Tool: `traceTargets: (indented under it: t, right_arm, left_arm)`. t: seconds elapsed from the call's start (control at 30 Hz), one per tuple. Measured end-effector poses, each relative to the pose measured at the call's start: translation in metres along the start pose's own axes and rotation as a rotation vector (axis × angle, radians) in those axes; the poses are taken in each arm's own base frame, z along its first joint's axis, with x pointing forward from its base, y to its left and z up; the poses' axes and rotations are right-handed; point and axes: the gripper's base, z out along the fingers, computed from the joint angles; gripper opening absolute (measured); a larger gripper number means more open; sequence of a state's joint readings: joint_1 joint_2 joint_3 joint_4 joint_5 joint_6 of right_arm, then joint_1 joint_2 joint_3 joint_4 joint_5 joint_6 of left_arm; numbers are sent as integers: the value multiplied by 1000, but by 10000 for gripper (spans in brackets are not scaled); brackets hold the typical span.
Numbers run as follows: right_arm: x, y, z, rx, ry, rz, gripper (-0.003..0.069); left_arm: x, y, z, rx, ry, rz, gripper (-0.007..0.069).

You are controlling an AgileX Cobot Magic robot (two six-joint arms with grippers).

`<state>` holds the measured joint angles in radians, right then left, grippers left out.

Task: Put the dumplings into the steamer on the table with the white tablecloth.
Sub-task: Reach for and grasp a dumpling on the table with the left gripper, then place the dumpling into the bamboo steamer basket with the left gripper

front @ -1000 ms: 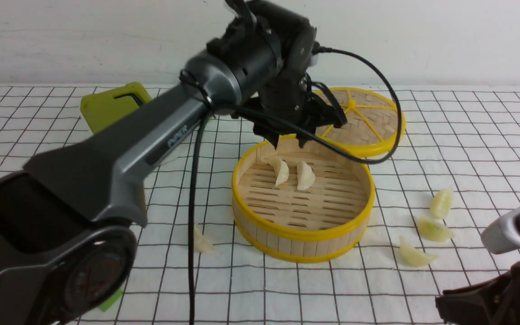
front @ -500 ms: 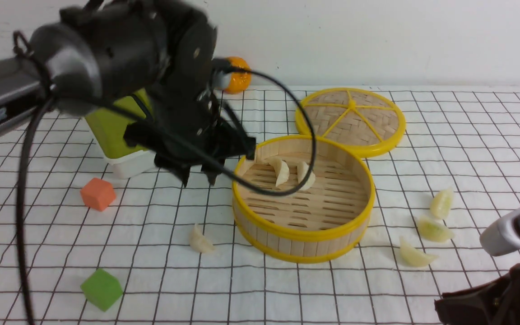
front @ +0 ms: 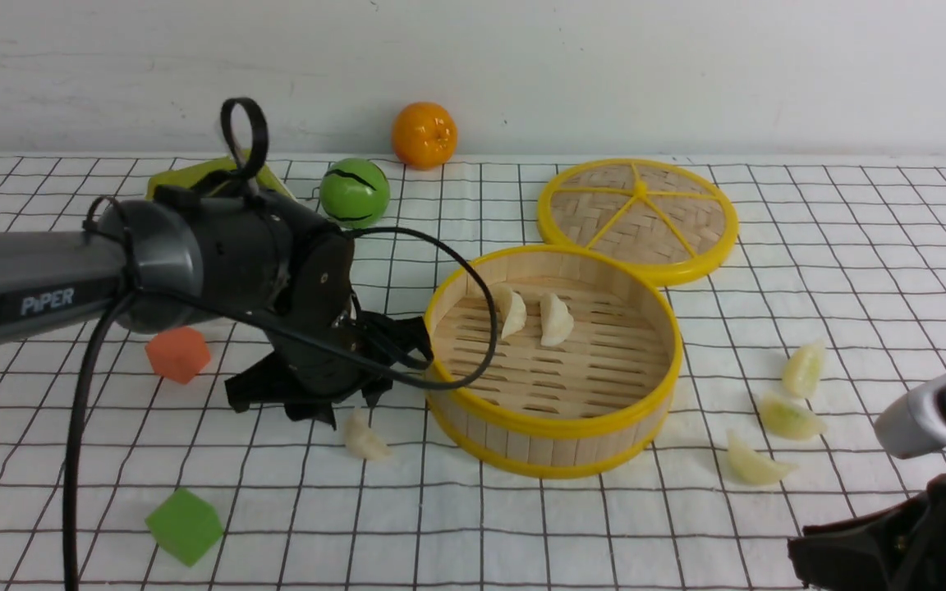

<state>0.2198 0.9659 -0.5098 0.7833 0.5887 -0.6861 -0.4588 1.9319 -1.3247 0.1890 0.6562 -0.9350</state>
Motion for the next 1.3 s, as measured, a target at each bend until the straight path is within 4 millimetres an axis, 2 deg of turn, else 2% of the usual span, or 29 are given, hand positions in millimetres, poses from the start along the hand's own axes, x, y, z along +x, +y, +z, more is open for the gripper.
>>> traceTargets:
  t: [0.13,0.2,0.3,0.5,0.67,0.73,0.77,0.83,0.97,1.0,1.03,1.13,1.17,1.2,1.23,1.3]
  right_arm:
    - [0,0,0,-1,-1,2,120]
    - [0,0,0,-1,-1,2,120]
    - [0,0,0,-1,-1,2,122]
    - [0,0,0,-1,-1,2,125]
    - [0,0,0,-1,-1,2,126]
    - [0,0,0,-1,-1,2,128]
    - [0,0,0,-1,-1,2,128]
    - [0,0,0,-1,-1,3,128]
    - [0,0,0,-2,0,3,128]
    - [0,0,0,-4,1,4,128]
    - [0,1,0,-6,4,4,129]
    - [1,1,0,-10,7,5,129]
    - [1,1,0,-11,8,5,129]
    - [1,1,0,-12,8,5,129]
    - [1,1,0,-12,8,5,129]
    - [1,1,0,-12,8,6,129]
  left_arm:
    - [4,2,13,-30,29,2,298]
    - [6,3,19,-38,37,5,266]
    - [6,2,19,-39,39,13,197]
    - [4,3,13,-39,39,98,192]
    - [-12,-6,-28,-11,1,194,192]
    - [-26,-20,-62,59,-31,241,192]
    - [-26,-20,-63,61,-25,236,192]
    - [-41,-42,-95,181,-34,292,192]
    - [-53,-67,-109,297,-10,313,192]
    - [-55,-73,-106,310,6,314,192]
    - [-59,-88,-99,326,22,334,192]
    - [-56,-117,-74,319,60,392,192]
    - [-54,-122,-70,316,63,402,192]
    - [-49,-139,-53,297,68,450,192]
    - [-48,-143,-55,300,54,462,192]
    - [-35,-163,-31,255,39,532,192]
